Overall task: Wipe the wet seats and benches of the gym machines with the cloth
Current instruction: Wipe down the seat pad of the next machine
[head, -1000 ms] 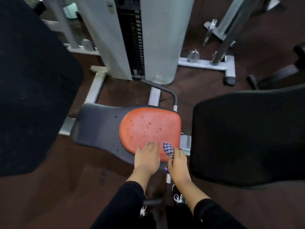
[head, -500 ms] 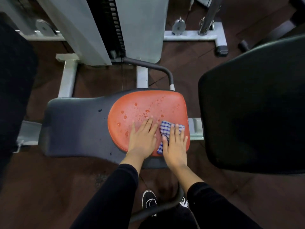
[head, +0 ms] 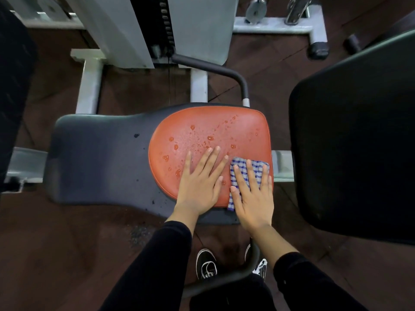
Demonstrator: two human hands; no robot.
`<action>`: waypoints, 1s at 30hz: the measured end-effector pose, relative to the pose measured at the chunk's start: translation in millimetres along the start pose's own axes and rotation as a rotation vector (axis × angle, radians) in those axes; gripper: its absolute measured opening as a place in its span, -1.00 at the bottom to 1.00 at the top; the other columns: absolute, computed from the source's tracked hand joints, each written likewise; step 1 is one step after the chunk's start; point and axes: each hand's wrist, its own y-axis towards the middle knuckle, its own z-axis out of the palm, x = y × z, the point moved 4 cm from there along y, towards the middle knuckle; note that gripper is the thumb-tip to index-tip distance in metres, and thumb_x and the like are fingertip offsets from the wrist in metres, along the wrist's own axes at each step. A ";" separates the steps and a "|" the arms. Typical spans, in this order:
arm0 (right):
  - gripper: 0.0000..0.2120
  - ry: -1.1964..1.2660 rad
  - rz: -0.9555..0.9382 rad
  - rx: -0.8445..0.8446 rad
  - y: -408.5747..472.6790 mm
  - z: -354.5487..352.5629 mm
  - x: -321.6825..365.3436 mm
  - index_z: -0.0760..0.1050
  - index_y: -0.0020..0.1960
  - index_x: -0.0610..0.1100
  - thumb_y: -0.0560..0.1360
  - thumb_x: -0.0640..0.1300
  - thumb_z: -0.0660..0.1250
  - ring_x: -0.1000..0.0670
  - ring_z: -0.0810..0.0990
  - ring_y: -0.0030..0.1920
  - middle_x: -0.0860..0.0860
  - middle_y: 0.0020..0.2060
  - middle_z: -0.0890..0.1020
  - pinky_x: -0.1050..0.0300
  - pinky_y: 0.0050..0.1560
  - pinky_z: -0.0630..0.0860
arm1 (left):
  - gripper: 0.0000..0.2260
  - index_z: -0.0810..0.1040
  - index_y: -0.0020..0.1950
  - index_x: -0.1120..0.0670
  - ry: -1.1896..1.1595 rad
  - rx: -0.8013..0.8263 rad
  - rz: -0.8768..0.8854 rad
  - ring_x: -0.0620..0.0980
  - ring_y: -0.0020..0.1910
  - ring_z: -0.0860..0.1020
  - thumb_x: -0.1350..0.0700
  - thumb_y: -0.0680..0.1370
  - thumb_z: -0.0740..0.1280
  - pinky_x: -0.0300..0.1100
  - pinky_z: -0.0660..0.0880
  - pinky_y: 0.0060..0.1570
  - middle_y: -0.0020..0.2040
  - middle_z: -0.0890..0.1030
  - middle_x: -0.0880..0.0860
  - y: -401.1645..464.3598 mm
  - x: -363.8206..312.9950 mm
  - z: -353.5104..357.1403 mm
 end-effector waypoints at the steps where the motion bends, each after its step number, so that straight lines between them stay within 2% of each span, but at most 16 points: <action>1: -0.49 0.003 0.009 -0.005 0.6 0.0 0.2 -0.03 0.53 0.13 0.61 0.20 -0.20 -0.21 -0.11 0.52 0.02 0.53 0.06 -0.11 0.48 -0.11 | -0.52 0.14 0.56 -0.01 0.002 0.001 -0.001 0.00 0.55 0.08 -0.03 0.62 0.01 0.24 -0.05 0.47 0.57 0.14 0.03 -0.1 -0.2 0.9; 8: -0.48 0.044 0.110 -0.028 40.9 -9.5 -6.5 -0.05 0.53 0.15 0.59 0.18 -0.15 -0.21 -0.11 0.52 0.03 0.55 0.00 -0.13 0.50 0.00 | -0.51 0.17 0.56 -0.01 -0.001 -0.009 -0.007 -0.01 0.55 0.08 -0.01 0.62 0.03 0.25 -0.02 0.47 0.56 0.16 0.03 -0.5 0.1 3.2; 11: -0.48 0.133 0.203 -0.028 48.9 -9.7 -19.1 -0.09 0.52 0.17 0.58 0.19 -0.17 -0.18 -0.09 0.53 0.08 0.55 -0.03 -0.14 0.44 0.20 | -0.52 0.17 0.56 -0.02 0.001 -0.004 -0.005 -0.01 0.55 0.08 -0.01 0.62 0.03 0.25 -0.03 0.47 0.56 0.16 0.02 -0.6 -0.1 4.1; 13: -0.49 0.192 0.244 -0.030 41.7 -7.4 -26.4 -0.14 0.52 0.19 0.59 0.19 -0.18 -0.15 -0.09 0.53 0.10 0.54 -0.07 -0.13 0.42 0.25 | -0.52 0.18 0.55 -0.02 0.001 -0.009 -0.008 0.00 0.55 0.09 -0.01 0.62 0.02 0.24 -0.04 0.47 0.56 0.16 0.02 -0.4 0.1 4.0; 17: -0.50 0.351 0.378 -0.032 6.0 2.0 -30.1 -0.16 0.52 0.13 0.62 0.11 -0.12 -0.11 -0.12 0.54 0.13 0.52 -0.19 -0.01 0.45 0.10 | -0.52 0.18 0.56 -0.01 0.009 -0.029 -0.009 0.00 0.55 0.09 -0.01 0.62 0.03 0.25 -0.03 0.47 0.56 0.15 0.02 -0.5 0.5 5.5; 19: -0.50 0.303 0.342 -0.064 -10.1 6.8 -18.9 -0.10 0.54 0.04 0.64 0.10 -0.14 -0.22 -0.12 0.52 0.01 0.53 -0.13 -0.07 0.47 0.00 | -0.52 0.19 0.56 -0.01 0.008 -0.040 -0.010 0.00 0.55 0.10 -0.01 0.62 0.03 0.26 0.00 0.46 0.56 0.16 0.02 -0.2 1.0 5.8; 21: -0.48 0.206 0.322 -0.022 -15.6 13.4 -6.3 -0.04 0.55 -0.03 0.64 0.11 -0.20 -0.32 -0.09 0.49 -0.11 0.54 -0.02 -0.18 0.45 -0.05 | -0.52 0.19 0.55 -0.01 0.012 -0.046 -0.007 0.01 0.54 0.11 0.00 0.61 0.03 0.26 0.00 0.46 0.56 0.16 0.03 0.2 1.3 6.8; 23: -0.48 0.187 0.321 -0.024 -12.5 12.5 2.6 -0.03 0.55 -0.01 0.63 0.12 -0.19 -0.30 -0.08 0.50 -0.10 0.54 0.02 -0.22 0.44 -0.06 | -0.52 0.20 0.55 0.00 0.017 -0.048 -0.004 0.01 0.54 0.12 0.00 0.61 0.03 0.25 0.00 0.46 0.56 0.17 0.03 0.4 0.7 6.3; 27: -0.49 0.049 0.090 -0.022 11.5 2.1 7.4 -0.08 0.55 0.07 0.62 0.11 -0.12 -0.19 -0.15 0.53 -0.01 0.54 -0.06 -0.13 0.49 -0.12 | -0.50 0.19 0.55 0.01 0.038 -0.040 -0.007 0.02 0.54 0.13 0.00 0.60 0.06 0.24 -0.01 0.47 0.56 0.18 0.05 1.0 0.2 4.8; 30: -0.50 0.062 0.105 -0.014 36.0 -6.4 -4.3 -0.19 0.53 0.13 0.61 0.14 -0.18 -0.12 -0.24 0.52 0.06 0.52 -0.15 -0.07 0.51 -0.14 | -0.51 0.19 0.55 0.00 0.041 -0.031 -0.008 0.02 0.54 0.12 0.00 0.61 0.05 0.24 -0.01 0.47 0.56 0.17 0.04 1.2 0.5 4.5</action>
